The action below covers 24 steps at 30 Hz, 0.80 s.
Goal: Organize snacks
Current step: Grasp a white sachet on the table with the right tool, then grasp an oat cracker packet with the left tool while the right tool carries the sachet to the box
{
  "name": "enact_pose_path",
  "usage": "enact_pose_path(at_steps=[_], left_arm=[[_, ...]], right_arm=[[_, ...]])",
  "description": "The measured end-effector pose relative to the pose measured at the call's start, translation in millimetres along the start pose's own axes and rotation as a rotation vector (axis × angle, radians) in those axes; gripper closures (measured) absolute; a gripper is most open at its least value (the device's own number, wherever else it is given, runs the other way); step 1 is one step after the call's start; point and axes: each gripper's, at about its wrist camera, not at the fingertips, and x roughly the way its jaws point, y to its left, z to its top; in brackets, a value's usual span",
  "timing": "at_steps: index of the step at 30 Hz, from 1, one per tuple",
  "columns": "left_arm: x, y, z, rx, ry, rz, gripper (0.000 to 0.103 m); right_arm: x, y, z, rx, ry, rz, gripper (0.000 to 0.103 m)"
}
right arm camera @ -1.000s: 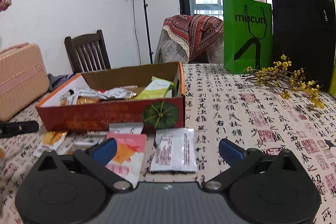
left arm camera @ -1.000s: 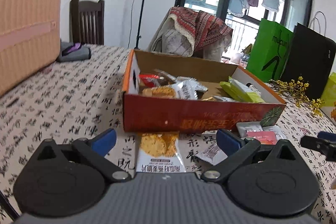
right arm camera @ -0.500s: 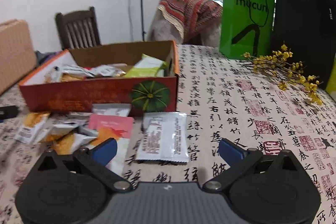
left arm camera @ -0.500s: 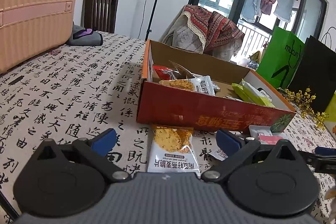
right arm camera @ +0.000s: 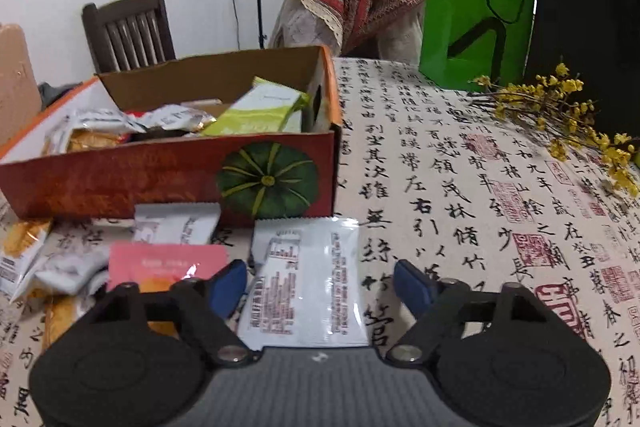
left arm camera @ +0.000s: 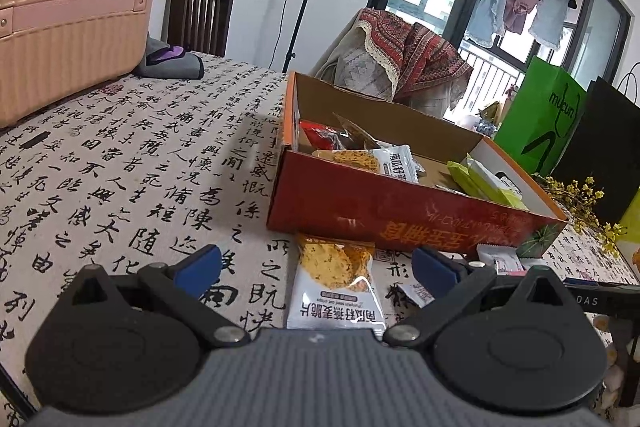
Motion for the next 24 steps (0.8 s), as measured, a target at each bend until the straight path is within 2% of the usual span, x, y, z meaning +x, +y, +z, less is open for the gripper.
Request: enact_pose_path(at_steps=[1, 2, 3, 8, 16, 19, 24], left_arm=[[1, 0, 0, 0.0, 0.002, 0.003, 0.0], [1, 0, 0, -0.001, 0.004, 0.003, 0.0], [1, 0, 0, -0.002, 0.005, 0.002, 0.0], [2, 2, 0, -0.008, 0.006, 0.007, 0.0], [4, 2, -1, -0.009, 0.012, 0.013, 0.0], [5, 1, -1, -0.005, 0.013, 0.019, 0.0], [3, -6, -1, 0.026, 0.006, 0.069, 0.0]], right_arm=[[-1, 0, 0, -0.002, -0.002, -0.002, 0.035], [-2, 0, 0, -0.004, -0.005, -0.001, 0.046], [-3, 0, 1, -0.007, -0.008, 0.004, 0.051], [-11, -3, -1, 0.0, -0.019, -0.005, 0.059], [-38, -25, -11, 0.097, -0.108, -0.008, 0.061], [-46, -30, -17, 0.115, -0.165, -0.011, 0.061], [-47, -42, -21, 0.174, -0.215, 0.034, 0.061]])
